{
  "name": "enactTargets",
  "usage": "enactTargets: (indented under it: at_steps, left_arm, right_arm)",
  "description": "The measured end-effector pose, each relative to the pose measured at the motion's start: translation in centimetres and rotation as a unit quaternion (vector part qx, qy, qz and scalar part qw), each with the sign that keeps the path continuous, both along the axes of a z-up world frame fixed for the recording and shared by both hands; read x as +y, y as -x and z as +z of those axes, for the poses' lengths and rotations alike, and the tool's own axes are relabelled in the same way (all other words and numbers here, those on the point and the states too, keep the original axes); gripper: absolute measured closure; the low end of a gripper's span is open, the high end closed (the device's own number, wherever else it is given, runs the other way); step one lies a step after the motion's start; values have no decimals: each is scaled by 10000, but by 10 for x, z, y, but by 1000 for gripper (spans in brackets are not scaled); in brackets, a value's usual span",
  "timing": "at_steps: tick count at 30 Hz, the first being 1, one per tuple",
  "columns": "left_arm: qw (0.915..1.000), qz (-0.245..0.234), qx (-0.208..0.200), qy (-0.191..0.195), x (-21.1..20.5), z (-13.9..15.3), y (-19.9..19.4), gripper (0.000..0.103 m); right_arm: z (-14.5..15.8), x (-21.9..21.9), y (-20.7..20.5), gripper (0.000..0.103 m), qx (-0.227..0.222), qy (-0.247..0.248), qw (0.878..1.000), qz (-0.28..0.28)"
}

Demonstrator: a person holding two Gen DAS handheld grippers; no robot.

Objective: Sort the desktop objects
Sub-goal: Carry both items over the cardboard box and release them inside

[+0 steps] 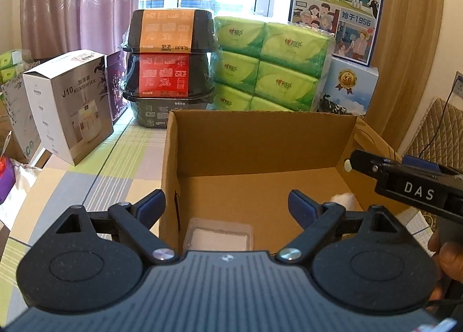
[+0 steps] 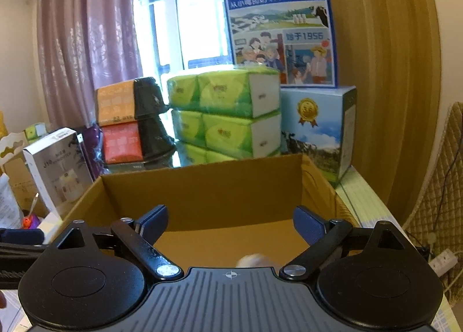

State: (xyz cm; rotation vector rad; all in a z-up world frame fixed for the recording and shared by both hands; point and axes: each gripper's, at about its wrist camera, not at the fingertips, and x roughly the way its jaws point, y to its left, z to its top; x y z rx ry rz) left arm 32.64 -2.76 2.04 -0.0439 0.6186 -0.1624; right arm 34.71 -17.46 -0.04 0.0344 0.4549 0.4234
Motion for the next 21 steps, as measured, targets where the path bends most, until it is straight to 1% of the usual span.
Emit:
enactTargets:
  at_steps: [3, 9, 17, 21]
  left_arm:
    - [10000, 2, -3, -2, 1, 1, 1, 13]
    - [10000, -16, 19, -86, 3, 5, 5, 12]
    - [9995, -114, 23, -310, 5, 11, 25, 11]
    - [9990, -209, 6, -406, 6, 16, 37, 11]
  right_arm:
    - [0, -6, 0, 12, 18, -16, 9999, -101]
    - [5, -11, 6, 12, -90, -73, 9999, -92]
    - [15, -24, 22, 12, -222, -99, 9996, -134]
    - [18, -32, 37, 11, -239, -61, 9997, -55]
